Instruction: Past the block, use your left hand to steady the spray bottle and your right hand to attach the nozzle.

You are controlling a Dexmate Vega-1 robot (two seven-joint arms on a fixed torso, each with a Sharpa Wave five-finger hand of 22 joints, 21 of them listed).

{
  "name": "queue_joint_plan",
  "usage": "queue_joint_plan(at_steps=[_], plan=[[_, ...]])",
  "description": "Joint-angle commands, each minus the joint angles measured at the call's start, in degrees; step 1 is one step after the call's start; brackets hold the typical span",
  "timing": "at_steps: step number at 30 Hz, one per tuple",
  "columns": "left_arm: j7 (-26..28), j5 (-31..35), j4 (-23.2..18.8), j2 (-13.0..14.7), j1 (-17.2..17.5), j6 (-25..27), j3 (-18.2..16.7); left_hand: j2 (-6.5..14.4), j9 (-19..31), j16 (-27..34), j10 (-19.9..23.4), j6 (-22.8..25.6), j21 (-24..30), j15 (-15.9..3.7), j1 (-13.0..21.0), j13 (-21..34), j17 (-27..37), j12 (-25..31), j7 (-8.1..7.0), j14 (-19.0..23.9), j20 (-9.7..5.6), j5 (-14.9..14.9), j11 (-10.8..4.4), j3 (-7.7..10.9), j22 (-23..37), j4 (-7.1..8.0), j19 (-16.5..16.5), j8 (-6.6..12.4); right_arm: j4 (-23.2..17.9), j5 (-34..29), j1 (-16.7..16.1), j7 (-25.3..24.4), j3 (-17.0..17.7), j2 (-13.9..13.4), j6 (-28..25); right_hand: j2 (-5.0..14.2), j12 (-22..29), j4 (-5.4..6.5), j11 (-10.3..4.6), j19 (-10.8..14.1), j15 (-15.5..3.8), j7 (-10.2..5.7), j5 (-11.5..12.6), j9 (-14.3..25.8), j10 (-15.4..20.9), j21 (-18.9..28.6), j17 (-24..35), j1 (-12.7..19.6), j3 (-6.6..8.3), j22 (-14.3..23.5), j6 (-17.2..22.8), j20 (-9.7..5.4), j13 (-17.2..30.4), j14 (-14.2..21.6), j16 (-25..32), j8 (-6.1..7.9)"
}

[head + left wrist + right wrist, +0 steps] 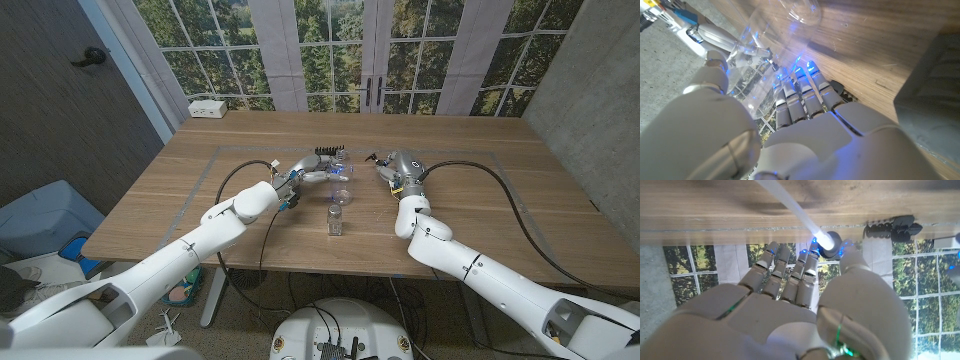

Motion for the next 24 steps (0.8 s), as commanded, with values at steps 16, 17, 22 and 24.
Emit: queue_joint_plan(at_steps=[16, 17, 22, 24], plan=[[-0.53, 0.89, -0.16, 0.14, -0.55, -0.69, 0.3, 11.34, 0.07, -0.13, 2.99, 13.92, 0.55, -6.38, 10.32, 0.44, 0.1, -0.18, 0.5, 0.7, -0.32, 0.37, -2.57, -0.05, 0.14, 0.11, 0.18, 0.01, 3.88, 13.63, -4.12, -9.38, 10.39, 4.68, 23.99, 3.39, 0.35, -0.12, 0.34, 1.1, -9.4, -1.8, 0.54, 0.14, 1.14, 0.8, 0.8, 4.5, -0.84, 0.36, 2.78, -0.05, 0.56, 0.99, 1.09, 0.37], [-0.54, 0.94, -0.15, 0.12, -0.58, -0.68, 0.33, 11.32, 0.07, -0.14, 3.0, 13.93, 0.55, -6.38, 10.33, 0.45, 0.1, -0.19, 0.52, 0.72, -0.32, 0.37, -2.58, -0.06, 0.14, 0.1, 0.17, 0.01, 4.02, 14.02, -4.19, -9.51, 10.65, 4.83, 24.87, 3.38, 0.36, -0.12, 0.32, 1.11, -9.39, -1.7, 0.55, 0.15, 1.19, 0.81, 0.83, 4.56, -0.87, 0.37, 2.78, -0.07, 0.58, 1.02, 1.14, 0.38], [-0.72, 0.94, 0.0, -0.02, -0.74, -0.72, 0.41, 11.28, 0.08, -0.19, 3.11, 13.96, 0.55, -6.41, 10.43, 0.46, 0.09, -0.23, 0.67, 0.7, -0.35, 0.37, -2.65, -0.12, 0.14, 0.01, 0.14, -0.01, 4.83, 16.06, -4.18, -9.36, 11.67, 5.66, 28.6, 3.41, 0.36, -0.09, 0.32, 1.29, -9.36, -1.59, 0.59, 0.16, 1.24, 0.94, 0.97, 4.75, -1.02, 0.4, 2.77, -0.14, 0.66, 0.98, 1.27, 0.41], [-0.75, 0.97, 0.01, -0.05, -0.79, -0.71, 0.43, 11.33, 0.08, -0.2, 3.13, 13.93, 0.56, -6.4, 10.42, 0.47, 0.11, -0.24, 0.62, 0.66, -0.35, 0.37, -2.7, -0.13, 0.14, 0.05, 0.15, -0.03, 5.37, 16.73, -4.11, -9.21, 11.93, 5.96, 30.28, 3.44, 0.36, -0.09, 0.28, 1.4, -9.38, -1.54, 0.61, 0.17, 1.27, 1.01, 1.03, 4.84, -1.06, 0.41, 2.78, -0.18, 0.69, 0.96, 1.31, 0.43]])
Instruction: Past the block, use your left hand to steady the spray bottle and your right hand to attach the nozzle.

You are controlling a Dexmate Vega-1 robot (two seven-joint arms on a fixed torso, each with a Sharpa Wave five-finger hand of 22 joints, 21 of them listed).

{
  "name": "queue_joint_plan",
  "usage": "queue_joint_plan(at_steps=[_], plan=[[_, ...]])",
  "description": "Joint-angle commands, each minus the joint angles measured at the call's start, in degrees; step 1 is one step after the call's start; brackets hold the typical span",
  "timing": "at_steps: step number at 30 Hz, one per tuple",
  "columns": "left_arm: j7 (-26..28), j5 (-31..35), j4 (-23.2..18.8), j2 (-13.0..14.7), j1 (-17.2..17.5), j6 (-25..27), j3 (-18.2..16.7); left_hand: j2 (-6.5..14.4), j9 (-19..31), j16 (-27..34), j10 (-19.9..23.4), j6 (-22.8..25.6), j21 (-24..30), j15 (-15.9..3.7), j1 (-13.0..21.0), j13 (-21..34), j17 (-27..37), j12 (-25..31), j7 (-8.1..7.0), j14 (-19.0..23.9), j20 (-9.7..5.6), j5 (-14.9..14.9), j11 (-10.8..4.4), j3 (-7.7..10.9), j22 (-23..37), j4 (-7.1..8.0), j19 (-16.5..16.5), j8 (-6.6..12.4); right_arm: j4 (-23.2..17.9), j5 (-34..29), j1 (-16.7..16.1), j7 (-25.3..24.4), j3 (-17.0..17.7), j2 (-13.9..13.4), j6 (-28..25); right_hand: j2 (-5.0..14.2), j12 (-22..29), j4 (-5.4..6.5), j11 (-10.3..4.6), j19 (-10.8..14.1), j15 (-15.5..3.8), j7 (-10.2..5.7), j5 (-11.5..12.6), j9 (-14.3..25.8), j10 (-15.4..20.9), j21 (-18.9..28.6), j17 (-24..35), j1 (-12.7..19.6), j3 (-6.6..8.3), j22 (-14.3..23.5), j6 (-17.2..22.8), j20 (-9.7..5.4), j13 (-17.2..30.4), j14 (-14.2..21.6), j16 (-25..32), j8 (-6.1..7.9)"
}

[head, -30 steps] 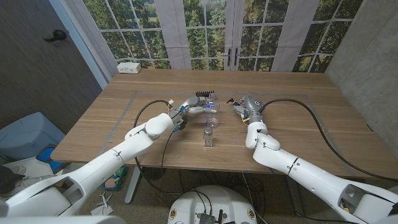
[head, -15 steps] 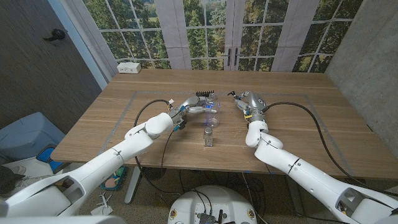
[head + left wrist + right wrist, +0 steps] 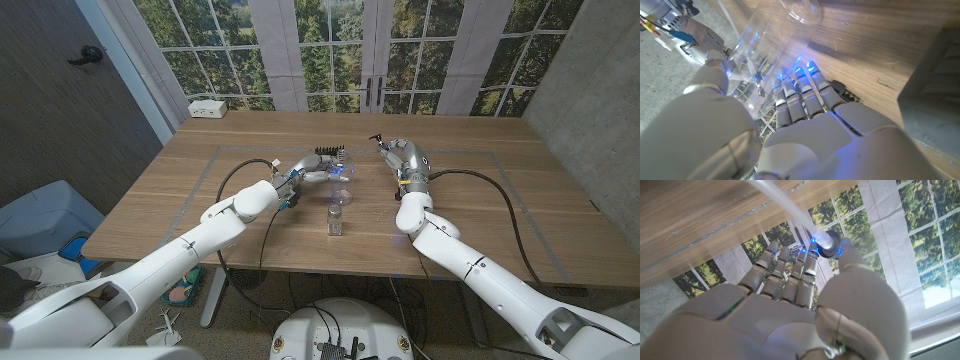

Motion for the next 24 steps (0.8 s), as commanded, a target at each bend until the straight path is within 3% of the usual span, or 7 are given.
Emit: queue_joint_plan(at_steps=[1, 24], plan=[[-0.29, 0.24, 0.06, -0.21, -0.33, -0.13, 0.2, 11.31, 0.1, -0.21, 3.14, 13.96, 0.56, -6.4, 10.43, 0.16, 0.07, 0.23, 0.65, 0.67, -0.33, 0.32, -2.68, -0.05, 0.14, -0.02, 0.14, 0.43, 2.06, 5.3, -0.57, -1.04, 3.01, 2.0, 10.5, 2.73, 0.37, -0.08, 0.01, 0.56, -9.45, -1.86, 0.41, 0.42, 0.4, 0.58, 0.26, 3.22, -0.28, 0.15, 2.43, 0.22, 0.16, 0.26, 0.4, 0.6], [-0.83, 0.27, 0.93, -0.84, -0.97, -0.57, 0.61, 11.27, 0.12, -0.34, 3.17, 13.95, 0.61, -6.4, 10.5, 0.26, 0.05, 0.0, 0.53, 0.75, -0.36, 0.33, -2.63, -0.22, 0.12, -0.06, 0.13, 0.31, 7.16, 9.33, -0.19, -2.68, 6.0, 7.04, 27.18, 2.91, 0.41, 0.06, 0.19, 1.13, -9.44, -1.58, 0.64, 0.49, 0.77, 1.18, 1.08, 4.16, -1.02, 0.35, 2.33, 0.03, 0.58, 0.71, 1.39, 0.73]])
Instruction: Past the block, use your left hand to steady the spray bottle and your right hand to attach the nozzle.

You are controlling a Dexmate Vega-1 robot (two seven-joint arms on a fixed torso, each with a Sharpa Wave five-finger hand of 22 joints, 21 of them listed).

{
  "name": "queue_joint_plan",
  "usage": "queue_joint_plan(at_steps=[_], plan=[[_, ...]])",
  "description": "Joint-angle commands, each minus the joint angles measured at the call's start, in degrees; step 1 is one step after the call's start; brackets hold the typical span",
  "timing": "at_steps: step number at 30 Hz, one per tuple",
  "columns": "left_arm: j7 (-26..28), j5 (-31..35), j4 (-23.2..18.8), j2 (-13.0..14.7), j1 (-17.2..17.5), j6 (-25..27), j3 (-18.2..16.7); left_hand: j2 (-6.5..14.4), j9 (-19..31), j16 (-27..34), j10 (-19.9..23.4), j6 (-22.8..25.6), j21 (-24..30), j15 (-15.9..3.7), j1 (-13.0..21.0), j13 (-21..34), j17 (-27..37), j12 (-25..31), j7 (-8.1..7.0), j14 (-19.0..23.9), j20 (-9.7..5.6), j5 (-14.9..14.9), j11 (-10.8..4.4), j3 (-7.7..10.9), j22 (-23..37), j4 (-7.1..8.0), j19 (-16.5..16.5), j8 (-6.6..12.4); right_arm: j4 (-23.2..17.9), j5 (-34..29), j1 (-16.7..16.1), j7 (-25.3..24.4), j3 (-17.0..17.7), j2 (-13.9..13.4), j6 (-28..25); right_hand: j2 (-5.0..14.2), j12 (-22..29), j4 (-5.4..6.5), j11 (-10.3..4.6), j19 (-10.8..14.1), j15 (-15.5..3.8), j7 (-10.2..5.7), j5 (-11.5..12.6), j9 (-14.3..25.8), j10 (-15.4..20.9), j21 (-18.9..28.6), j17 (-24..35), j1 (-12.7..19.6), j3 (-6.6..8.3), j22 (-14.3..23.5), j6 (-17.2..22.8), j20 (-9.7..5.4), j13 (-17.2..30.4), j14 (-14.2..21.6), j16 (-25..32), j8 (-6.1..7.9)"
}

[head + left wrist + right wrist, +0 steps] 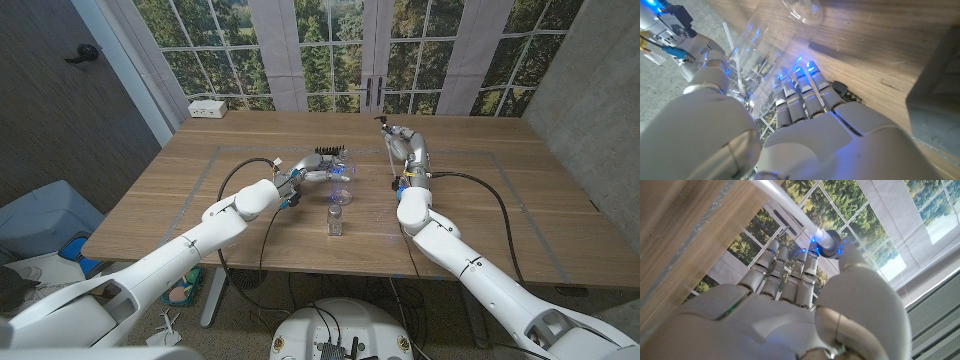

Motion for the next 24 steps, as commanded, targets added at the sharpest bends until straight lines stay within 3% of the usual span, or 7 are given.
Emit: queue_joint_plan(at_steps=[1, 13, 17, 24], plan=[[-0.2, 0.23, 0.32, -0.41, -0.37, -0.03, 0.34, 11.27, 0.11, -0.33, 2.94, 13.59, 0.61, -6.38, 10.49, 0.29, 0.07, 0.37, 0.34, 0.76, -0.34, 0.37, -2.44, 0.01, 0.13, 0.03, 0.12, 0.33, 2.98, 1.59, 0.2, -1.69, 1.71, 3.07, 9.5, 3.56, 0.42, 0.02, 0.04, 0.33, -9.46, -1.81, 0.4, 0.11, 0.62, 0.32, 0.33, 3.59, -0.18, 0.15, 2.09, -0.02, 0.35, 0.79, 0.45, 0.32], [-0.58, 0.12, 0.09, -0.5, -0.85, 0.76, 0.42, 11.34, 0.11, -0.42, 2.89, 13.53, 0.61, -6.47, 10.6, 0.36, 0.09, 0.23, 0.29, 0.66, -0.37, 0.39, -2.38, -0.07, 0.12, 0.01, 0.05, 0.24, 6.29, 0.07, 0.19, -4.31, 2.62, 5.82, 17.84, 3.59, 0.4, 0.0, 0.01, 0.64, -9.53, -1.8, 0.49, 0.13, 0.71, 0.66, 0.71, 4.01, -0.5, 0.26, 2.24, -0.07, 0.53, 1.03, 0.9, 0.45], [-0.69, 0.23, 0.06, -0.62, -1.01, 0.84, 0.6, 11.36, 0.12, -0.46, 2.84, 13.5, 0.61, -6.4, 10.58, 0.37, 0.11, 0.16, 0.35, 0.6, -0.35, 0.39, -2.36, -0.11, 0.12, 0.05, 0.03, 0.2, 7.72, -1.03, 0.46, -5.78, 2.92, 6.96, 20.71, 3.3, 0.52, -0.03, 0.03, 0.95, -9.43, -3.04, 0.49, 0.1, 1.15, 0.96, 0.86, 4.21, -0.82, 0.34, 3.02, -0.07, 0.62, 1.16, 1.06, 0.78], [-0.82, 0.65, -0.35, -0.71, -1.18, 1.23, 0.99, 11.33, 0.12, -0.5, 2.78, 13.41, 0.62, -6.46, 10.6, 0.42, 0.1, 0.06, 0.3, 0.56, -0.38, 0.39, -2.36, -0.18, 0.12, 0.04, 0.01, 0.13, 8.41, -2.82, 0.84, -7.0, 3.26, 8.04, 22.71, 3.22, 0.61, -0.11, -0.1, 1.01, -9.53, -3.05, 0.51, 0.06, 1.59, 1.15, 0.93, 4.63, -0.9, 0.4, 3.23, -0.1, 0.65, 1.48, 1.19, 0.88]])
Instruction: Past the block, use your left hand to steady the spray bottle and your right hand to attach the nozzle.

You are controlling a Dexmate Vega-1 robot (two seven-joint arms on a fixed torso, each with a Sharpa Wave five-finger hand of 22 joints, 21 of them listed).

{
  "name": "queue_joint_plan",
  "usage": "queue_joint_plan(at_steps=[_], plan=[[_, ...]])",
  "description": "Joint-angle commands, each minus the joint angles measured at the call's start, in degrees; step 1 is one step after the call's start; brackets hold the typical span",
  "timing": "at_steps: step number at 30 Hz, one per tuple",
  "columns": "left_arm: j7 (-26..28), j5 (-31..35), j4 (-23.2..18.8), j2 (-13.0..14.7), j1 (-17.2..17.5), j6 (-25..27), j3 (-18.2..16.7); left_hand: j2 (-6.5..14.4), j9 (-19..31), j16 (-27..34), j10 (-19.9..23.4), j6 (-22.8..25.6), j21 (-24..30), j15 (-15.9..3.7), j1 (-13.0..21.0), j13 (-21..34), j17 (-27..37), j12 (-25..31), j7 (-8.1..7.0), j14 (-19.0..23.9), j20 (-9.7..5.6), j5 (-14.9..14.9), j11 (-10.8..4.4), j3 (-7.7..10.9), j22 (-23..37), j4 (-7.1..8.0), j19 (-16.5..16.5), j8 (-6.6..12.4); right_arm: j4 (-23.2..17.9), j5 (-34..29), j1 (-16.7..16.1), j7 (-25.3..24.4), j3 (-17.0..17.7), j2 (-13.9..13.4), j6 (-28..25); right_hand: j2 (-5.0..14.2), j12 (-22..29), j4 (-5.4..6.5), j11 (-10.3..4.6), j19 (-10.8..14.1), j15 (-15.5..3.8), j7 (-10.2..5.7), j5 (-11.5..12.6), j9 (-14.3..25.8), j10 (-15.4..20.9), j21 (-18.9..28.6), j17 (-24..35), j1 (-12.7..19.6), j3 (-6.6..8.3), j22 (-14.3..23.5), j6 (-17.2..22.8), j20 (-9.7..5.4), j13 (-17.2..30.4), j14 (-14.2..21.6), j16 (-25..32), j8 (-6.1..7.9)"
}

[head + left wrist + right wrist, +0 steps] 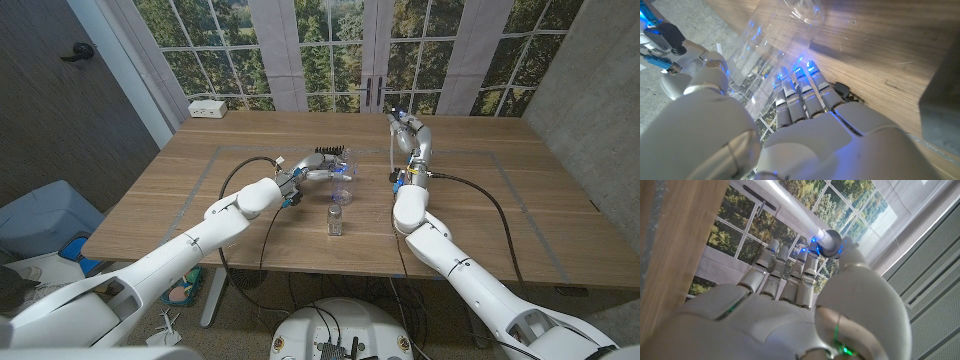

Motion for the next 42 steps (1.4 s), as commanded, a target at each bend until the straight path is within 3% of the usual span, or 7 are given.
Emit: queue_joint_plan(at_steps=[1, 28, 42], plan=[[-0.27, 0.57, -0.63, -0.2, -0.41, 0.72, 0.6, 11.06, 0.13, -0.17, 2.8, 13.36, 0.18, -6.44, 10.87, 0.12, 0.11, 0.12, 0.28, 0.57, -0.38, 0.34, -2.37, 0.21, 0.11, 0.13, 0.01, 0.1, 2.36, -3.05, 0.64, -2.9, 0.71, 2.4, 6.69, 3.73, 0.26, -0.02, -0.27, 0.47, -9.1, -3.06, 0.52, 0.1, 0.65, 0.38, 0.15, 4.1, -0.38, 0.17, 3.3, -0.02, 0.1, 0.47, 0.23, 0.48], [0.8, 4.95, -3.52, -0.44, -0.63, 3.08, 2.53, 11.67, 0.16, -0.28, 3.18, 13.7, 0.18, -6.34, 11.61, 0.36, 0.11, 0.04, 0.32, 0.47, -0.23, 0.42, -2.59, 0.49, 0.11, 0.01, -0.18, 0.09, 4.28, -4.67, 2.94, -0.85, 0.86, 5.14, 13.43, 3.76, 0.29, 0.22, -0.39, 0.09, -9.03, -2.91, 0.54, 0.02, 1.0, 0.69, 0.2, 4.41, -0.66, 0.31, 3.24, -0.08, 0.43, 0.65, 0.14, 0.51], [0.26, 5.52, -4.21, -1.08, -0.9, 4.11, 3.34, 11.71, 0.18, -0.34, 3.23, 13.77, 0.19, -6.34, 11.63, 0.48, 0.09, -0.05, 0.19, 0.48, -0.23, 0.4, -2.56, 0.5, 0.1, 0.09, -0.25, 0.05, 3.59, -4.43, 2.78, 0.07, 1.04, 6.88, 14.18, 3.68, 0.14, 0.32, -0.37, -0.21, -8.91, -2.87, 0.52, -0.02, 0.8, 0.83, 0.24, 4.45, -0.9, 0.37, 3.33, -0.07, 0.59, 0.51, 0.03, 0.57]])
